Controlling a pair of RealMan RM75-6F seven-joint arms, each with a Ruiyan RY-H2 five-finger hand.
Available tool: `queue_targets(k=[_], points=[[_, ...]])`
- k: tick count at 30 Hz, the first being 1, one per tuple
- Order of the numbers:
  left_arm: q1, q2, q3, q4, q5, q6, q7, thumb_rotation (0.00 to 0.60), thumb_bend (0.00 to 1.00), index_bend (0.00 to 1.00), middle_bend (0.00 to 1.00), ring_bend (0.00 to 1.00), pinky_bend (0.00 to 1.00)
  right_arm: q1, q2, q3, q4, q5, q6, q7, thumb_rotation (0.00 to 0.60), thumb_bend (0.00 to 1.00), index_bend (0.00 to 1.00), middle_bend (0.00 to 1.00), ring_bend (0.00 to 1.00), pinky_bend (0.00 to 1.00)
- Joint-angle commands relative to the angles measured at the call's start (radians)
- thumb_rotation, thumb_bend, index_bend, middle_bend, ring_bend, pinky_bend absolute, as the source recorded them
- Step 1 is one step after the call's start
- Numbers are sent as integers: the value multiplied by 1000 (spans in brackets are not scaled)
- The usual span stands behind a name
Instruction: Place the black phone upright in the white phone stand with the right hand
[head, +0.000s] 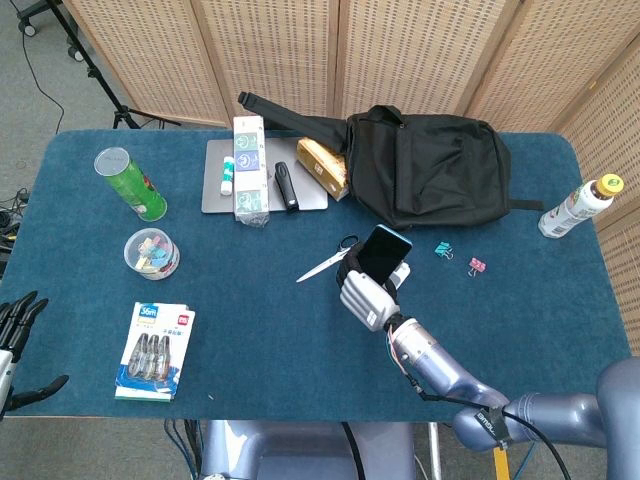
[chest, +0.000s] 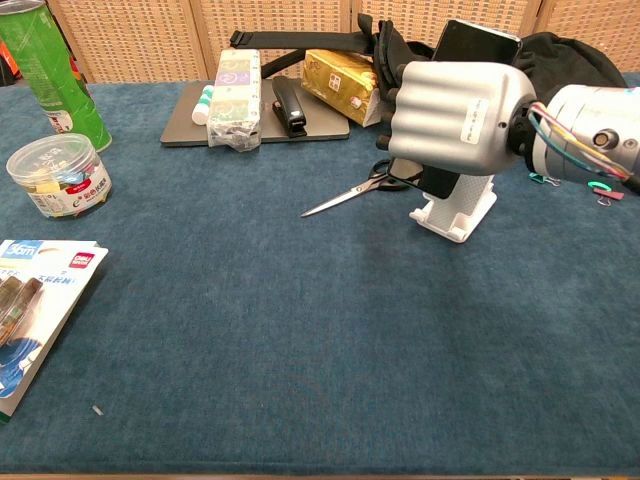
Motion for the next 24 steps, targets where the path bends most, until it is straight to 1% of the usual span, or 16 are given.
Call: queue_targets(k=[1, 8, 16, 24], points=[[0, 0, 1, 1, 2, 1, -2, 600, 0, 0, 0, 0, 0, 5, -8, -17, 11, 5, 3, -18, 600, 543, 604, 475, 430, 432], [2, -1, 0, 3, 2, 3, -2, 600, 0, 0, 0, 0, 0, 3, -38, -27, 38, 14, 30, -27, 600, 543, 604, 467, 430, 432], [-1, -2, -3, 3, -5, -4, 0, 600, 0, 0, 0, 0, 0, -7, -98, -45, 69, 80, 90, -119, 600, 530, 604, 444, 430, 432], [-1, -2, -3, 1, -8, -6, -2, 600, 0, 0, 0, 0, 0, -7, -133, -64, 95, 92, 101, -128, 600, 520, 604, 406, 430, 432]])
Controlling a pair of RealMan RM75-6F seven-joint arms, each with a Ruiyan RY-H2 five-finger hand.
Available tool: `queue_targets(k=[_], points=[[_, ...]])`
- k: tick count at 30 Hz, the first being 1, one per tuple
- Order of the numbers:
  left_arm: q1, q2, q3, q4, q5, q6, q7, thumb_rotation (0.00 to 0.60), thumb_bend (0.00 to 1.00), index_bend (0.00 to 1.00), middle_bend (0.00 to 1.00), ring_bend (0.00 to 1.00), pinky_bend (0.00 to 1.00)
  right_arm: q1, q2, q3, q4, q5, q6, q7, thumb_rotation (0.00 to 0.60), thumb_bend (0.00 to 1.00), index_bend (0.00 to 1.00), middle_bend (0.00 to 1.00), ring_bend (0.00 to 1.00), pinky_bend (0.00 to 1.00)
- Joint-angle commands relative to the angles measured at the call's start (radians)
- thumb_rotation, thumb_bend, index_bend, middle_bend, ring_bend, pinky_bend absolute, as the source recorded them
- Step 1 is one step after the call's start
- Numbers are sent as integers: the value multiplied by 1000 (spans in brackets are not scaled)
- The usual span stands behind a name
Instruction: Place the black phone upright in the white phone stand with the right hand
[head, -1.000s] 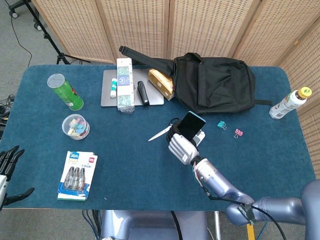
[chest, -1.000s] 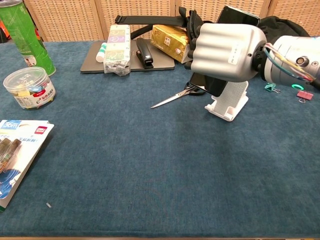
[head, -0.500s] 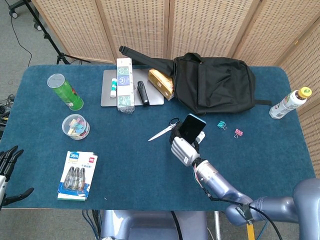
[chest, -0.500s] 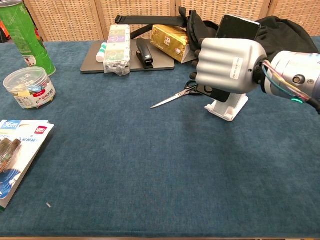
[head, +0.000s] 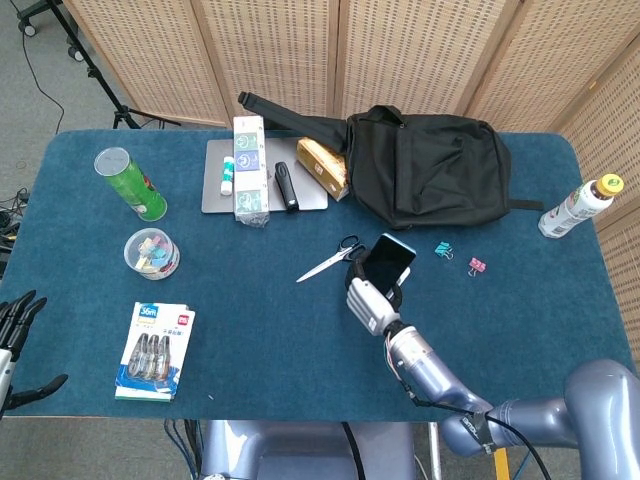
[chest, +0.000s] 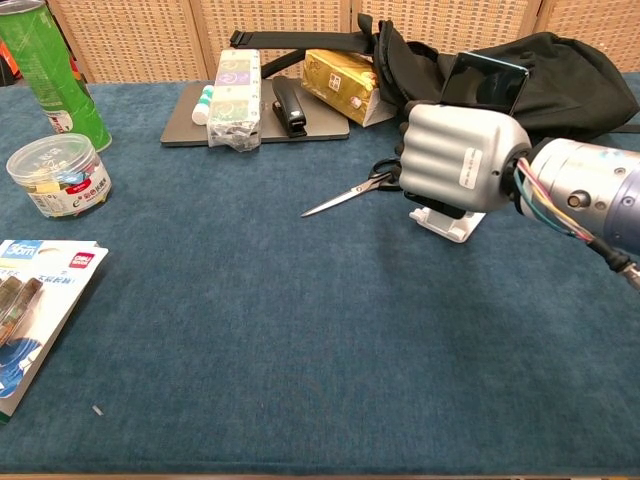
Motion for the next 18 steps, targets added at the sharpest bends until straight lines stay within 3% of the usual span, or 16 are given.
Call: queue_targets(k=[1, 9, 18], points=[[0, 0, 0, -1, -1, -2, 0, 600, 0, 0, 0, 0, 0, -1, -11, -6, 7, 6, 7, -5, 600, 519, 603, 391, 430, 432], [-1, 1, 0, -2, -1, -4, -2, 600, 0, 0, 0, 0, 0, 5, -24, -20, 19, 3, 10, -7, 600, 517, 572, 293, 428, 422], [0, 2, 0, -2, 0, -3, -5, 600, 0, 0, 0, 0, 0, 1, -41, -33, 28, 3, 36, -31, 600, 517, 553, 244, 351, 388]])
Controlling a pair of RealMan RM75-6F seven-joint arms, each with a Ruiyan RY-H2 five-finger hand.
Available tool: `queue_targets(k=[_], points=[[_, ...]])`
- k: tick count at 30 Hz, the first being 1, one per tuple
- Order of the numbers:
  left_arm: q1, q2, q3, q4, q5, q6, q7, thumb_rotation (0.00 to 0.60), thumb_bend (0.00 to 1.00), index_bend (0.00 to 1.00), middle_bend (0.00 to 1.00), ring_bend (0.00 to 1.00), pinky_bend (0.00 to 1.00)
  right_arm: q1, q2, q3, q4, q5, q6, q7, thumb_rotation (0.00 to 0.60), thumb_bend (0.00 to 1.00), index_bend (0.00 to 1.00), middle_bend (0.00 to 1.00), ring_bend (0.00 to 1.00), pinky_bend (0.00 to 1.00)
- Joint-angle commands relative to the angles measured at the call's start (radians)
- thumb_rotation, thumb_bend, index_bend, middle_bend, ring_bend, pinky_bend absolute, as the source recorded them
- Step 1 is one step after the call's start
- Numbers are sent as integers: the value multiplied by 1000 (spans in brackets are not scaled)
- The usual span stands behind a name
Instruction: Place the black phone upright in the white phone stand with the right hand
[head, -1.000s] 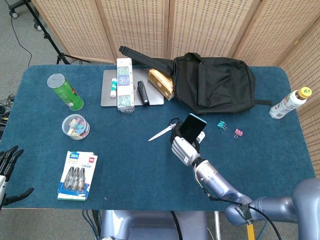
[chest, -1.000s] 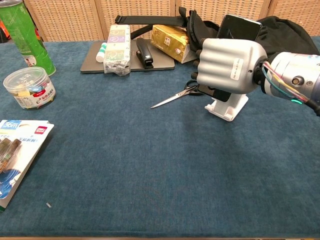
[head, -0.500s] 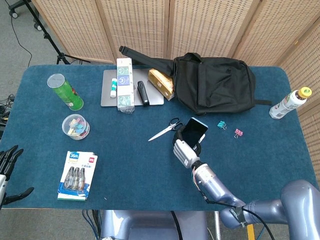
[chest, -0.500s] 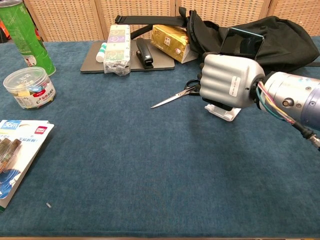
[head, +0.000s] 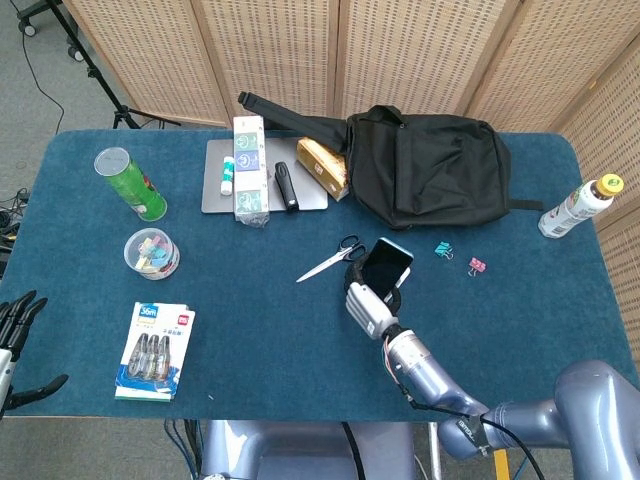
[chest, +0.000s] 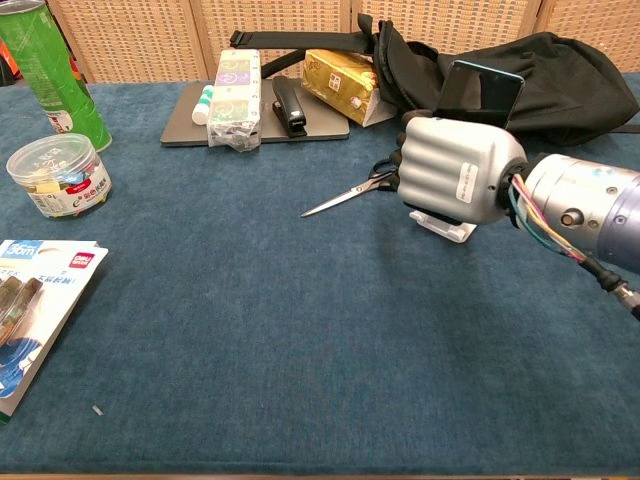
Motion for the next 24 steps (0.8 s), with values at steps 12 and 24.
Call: queue_targets(k=[12, 24], points=[[0, 0, 0, 0, 0, -1, -2, 600, 0, 0, 0, 0, 0, -1, -18, -29, 14, -5, -3, -26, 600, 517, 538, 224, 333, 386], [-1, 1, 0, 0, -1, -3, -3, 600, 0, 0, 0, 0, 0, -18, -29, -22, -1, 43, 41, -63, 600, 383, 192, 0, 0, 185]])
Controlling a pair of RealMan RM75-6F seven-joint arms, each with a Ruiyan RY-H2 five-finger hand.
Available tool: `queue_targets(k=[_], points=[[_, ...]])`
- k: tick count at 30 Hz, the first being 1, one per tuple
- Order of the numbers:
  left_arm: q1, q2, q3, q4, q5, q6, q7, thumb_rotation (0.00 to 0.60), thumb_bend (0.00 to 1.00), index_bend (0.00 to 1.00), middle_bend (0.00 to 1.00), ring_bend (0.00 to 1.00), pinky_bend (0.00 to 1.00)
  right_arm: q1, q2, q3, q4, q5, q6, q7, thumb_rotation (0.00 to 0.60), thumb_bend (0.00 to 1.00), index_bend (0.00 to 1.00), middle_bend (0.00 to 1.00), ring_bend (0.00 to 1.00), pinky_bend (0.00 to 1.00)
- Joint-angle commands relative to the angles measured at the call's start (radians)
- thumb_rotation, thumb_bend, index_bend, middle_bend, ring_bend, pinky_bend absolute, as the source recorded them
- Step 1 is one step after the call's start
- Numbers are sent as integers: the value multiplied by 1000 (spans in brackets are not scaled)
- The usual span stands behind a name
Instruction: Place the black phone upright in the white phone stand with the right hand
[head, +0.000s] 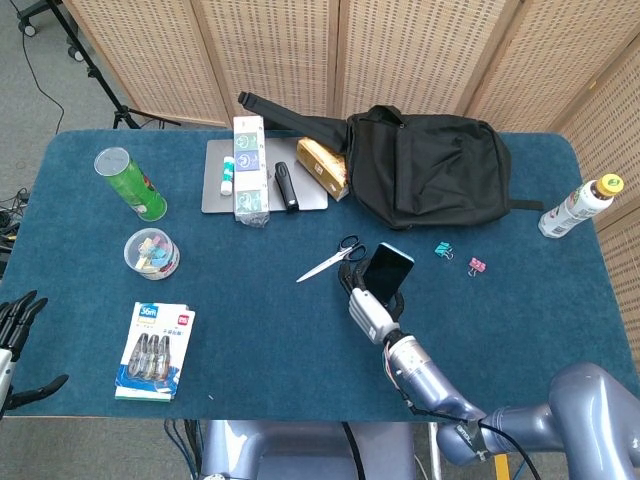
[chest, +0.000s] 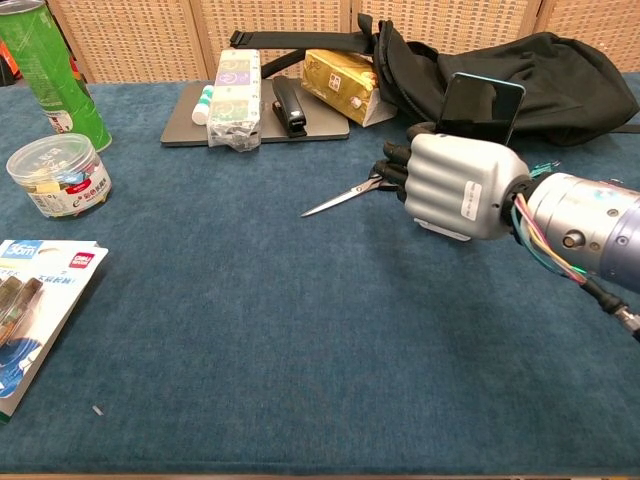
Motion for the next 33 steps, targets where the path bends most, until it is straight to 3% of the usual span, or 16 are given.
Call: queue_targets(k=[1, 5, 12, 15, 20, 23, 24, 27, 33], points=[[0, 0, 1, 0, 1, 1, 1, 600, 0, 0, 0, 0, 0, -7, -4, 1, -12, 17, 20, -19, 600, 373, 158, 0, 0, 173], [1, -1, 1, 0, 3, 1, 2, 600, 0, 0, 0, 0, 0, -9, -5, -3, -20, 17, 30, -23, 600, 356, 76, 0, 0, 138], [0, -1, 1, 0, 2, -1, 3, 600, 0, 0, 0, 0, 0, -17, 2, -11, -27, -4, 47, -10, 600, 330, 45, 0, 0, 100], [0, 0, 0, 0, 1, -1, 2, 600, 0, 0, 0, 0, 0, -26, 13, -11, -56, -27, 77, 1, 600, 262, 11, 0, 0, 62], [-1, 0, 1, 1, 1, -3, 1, 600, 0, 0, 0, 0, 0, -38, 61, -14, -117, -95, 116, 40, 600, 56, 0, 0, 0, 36], [0, 1, 2, 2, 4, 0, -1, 600, 0, 0, 0, 0, 0, -45, 106, -15, -157, -139, 135, 75, 600, 0, 0, 0, 0, 3], [1, 1, 2, 2, 5, 3, -2, 600, 0, 0, 0, 0, 0, -46, 136, -15, -175, -173, 139, 114, 600, 0, 0, 0, 0, 1], [3, 0, 5, 4, 12, 6, -2, 600, 0, 0, 0, 0, 0, -35, 275, -42, -149, -368, 100, 411, 600, 0, 0, 0, 0, 0], [5, -2, 9, 3, 23, 10, 4, 600, 0, 0, 0, 0, 0, -56, 399, -55, 58, -642, 189, 945, 600, 0, 0, 0, 0, 0]])
